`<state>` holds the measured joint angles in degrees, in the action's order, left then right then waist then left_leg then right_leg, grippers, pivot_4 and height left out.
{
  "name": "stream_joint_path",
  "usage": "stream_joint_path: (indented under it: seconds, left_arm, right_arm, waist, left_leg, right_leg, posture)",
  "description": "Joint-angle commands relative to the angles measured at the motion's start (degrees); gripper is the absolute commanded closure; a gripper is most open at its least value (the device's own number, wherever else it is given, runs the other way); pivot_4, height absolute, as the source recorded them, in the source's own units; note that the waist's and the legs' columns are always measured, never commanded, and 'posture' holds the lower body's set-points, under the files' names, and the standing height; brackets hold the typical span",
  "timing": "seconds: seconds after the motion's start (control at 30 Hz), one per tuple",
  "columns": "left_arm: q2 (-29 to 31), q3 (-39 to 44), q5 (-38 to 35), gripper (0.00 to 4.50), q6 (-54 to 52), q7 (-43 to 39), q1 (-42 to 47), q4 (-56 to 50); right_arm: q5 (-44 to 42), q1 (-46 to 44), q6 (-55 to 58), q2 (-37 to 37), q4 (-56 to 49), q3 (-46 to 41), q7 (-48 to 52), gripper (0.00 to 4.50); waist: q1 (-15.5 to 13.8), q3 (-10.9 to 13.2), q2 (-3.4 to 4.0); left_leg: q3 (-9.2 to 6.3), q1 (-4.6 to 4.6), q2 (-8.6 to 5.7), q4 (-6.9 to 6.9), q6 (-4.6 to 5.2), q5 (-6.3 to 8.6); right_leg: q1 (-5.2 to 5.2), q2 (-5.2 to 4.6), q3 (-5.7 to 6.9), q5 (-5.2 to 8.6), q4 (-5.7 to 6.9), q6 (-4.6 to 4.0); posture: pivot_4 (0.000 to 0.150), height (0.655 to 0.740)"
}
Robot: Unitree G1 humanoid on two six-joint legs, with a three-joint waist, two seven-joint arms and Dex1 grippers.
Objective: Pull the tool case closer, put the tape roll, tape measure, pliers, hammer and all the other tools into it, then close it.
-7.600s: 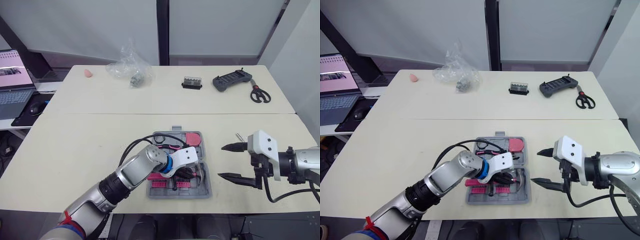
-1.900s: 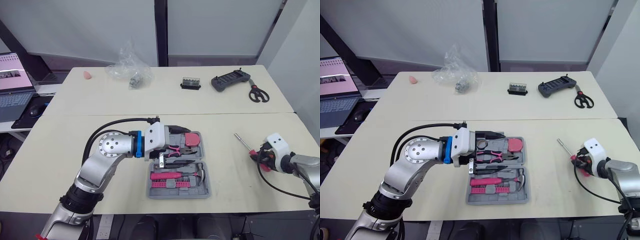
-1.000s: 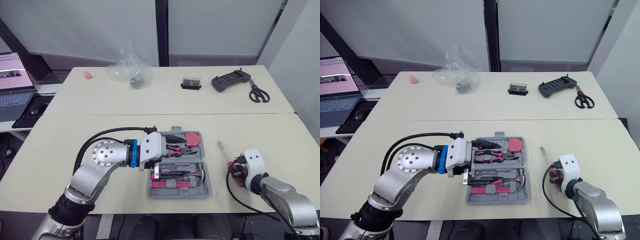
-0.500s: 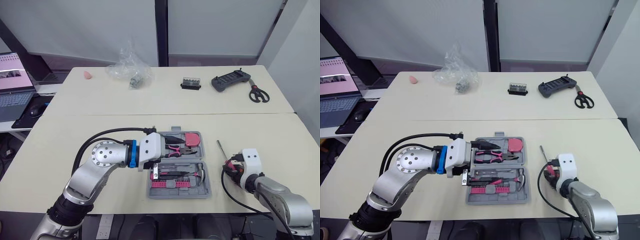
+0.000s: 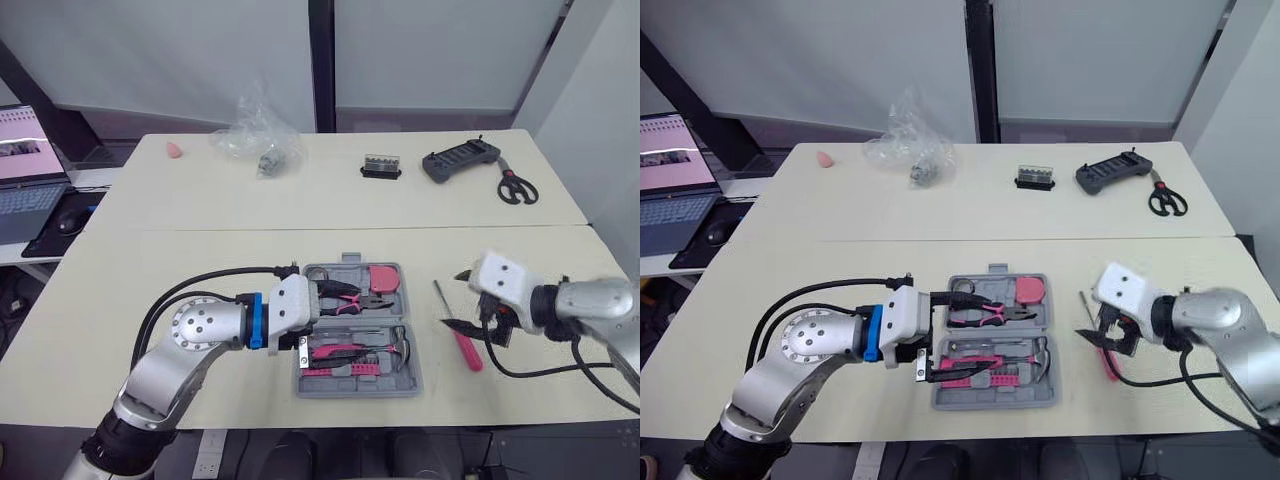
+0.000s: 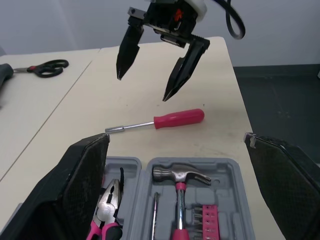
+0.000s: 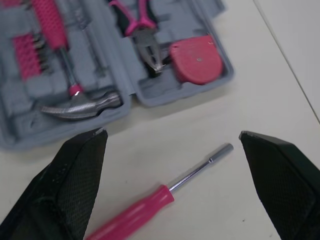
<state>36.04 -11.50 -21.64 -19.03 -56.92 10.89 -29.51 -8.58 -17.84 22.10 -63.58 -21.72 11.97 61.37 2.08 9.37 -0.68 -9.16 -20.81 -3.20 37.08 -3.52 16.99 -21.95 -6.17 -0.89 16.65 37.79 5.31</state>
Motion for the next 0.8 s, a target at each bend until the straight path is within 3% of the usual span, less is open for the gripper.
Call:
stream_joint_path:
  seconds: [0.03, 0.17, 0.37, 0.57, 0.8]
  left_arm:
    - [-0.33, 0.08, 0.27, 0.00, 1.36, 0.78, 0.41, -2.14]
    - [-0.70, -1.09, 2.29, 0.00, 2.30, 2.13, -0.70, -2.02]
    - [-0.21, -1.91, 4.27, 0.00, 2.53, 4.18, -4.46, -4.78]
    - [-0.35, -2.17, 5.04, 0.00, 1.82, 5.45, -4.94, -5.61]
    - [0.20, -1.67, 5.11, 0.00, 1.41, 6.38, -5.85, -6.40]
  right_arm:
    - [14.01, -8.01, -34.44, -4.10, 13.71, 9.12, 12.79, 0.01]
    - [23.31, -18.18, -61.96, -0.43, 30.27, 17.67, 16.60, 0.01]
    - [33.74, -26.96, -82.08, 5.22, 46.09, 23.17, 13.11, 0.01]
    - [48.69, -33.46, -89.80, 11.34, 57.03, 26.82, 3.13, 0.01]
    - [61.63, -36.76, -95.15, 14.88, 61.00, 31.10, -8.18, 0.01]
  waist:
    - [-0.02, 0.01, 0.00]
    - [-0.06, 0.05, -0.08]
    - [0.08, 0.06, -0.06]
    - [-0.09, 0.06, -0.05]
    - [-0.15, 0.06, -0.05]
  left_leg:
    - [0.00, 0.00, 0.01, 0.01, -0.01, -0.01]
    - [0.00, -0.02, 0.02, -0.03, -0.26, -0.14]
    - [0.09, -0.06, 0.03, -0.06, -0.29, -0.15]
    - [0.06, -0.02, 0.03, -0.06, -0.35, -0.19]
    - [0.08, -0.05, 0.00, -0.07, -0.36, -0.19]
  right_leg:
    - [-0.01, 0.00, 0.00, 0.00, 0.00, 0.00]
    - [-0.02, -0.01, 0.01, 0.00, -0.05, -0.01]
    - [-0.15, -0.02, -0.09, -0.01, -0.06, -0.03]
    - [-0.15, 0.00, -0.09, -0.02, 0.04, -0.05]
    - [-0.23, -0.01, -0.16, -0.02, 0.06, -0.05]
  posture:
    - [0.150, 0.7400]
    - [0.150, 0.7400]
    - [0.150, 0.7400]
    - [0.150, 0.7400]
    - [0.150, 0.7400]
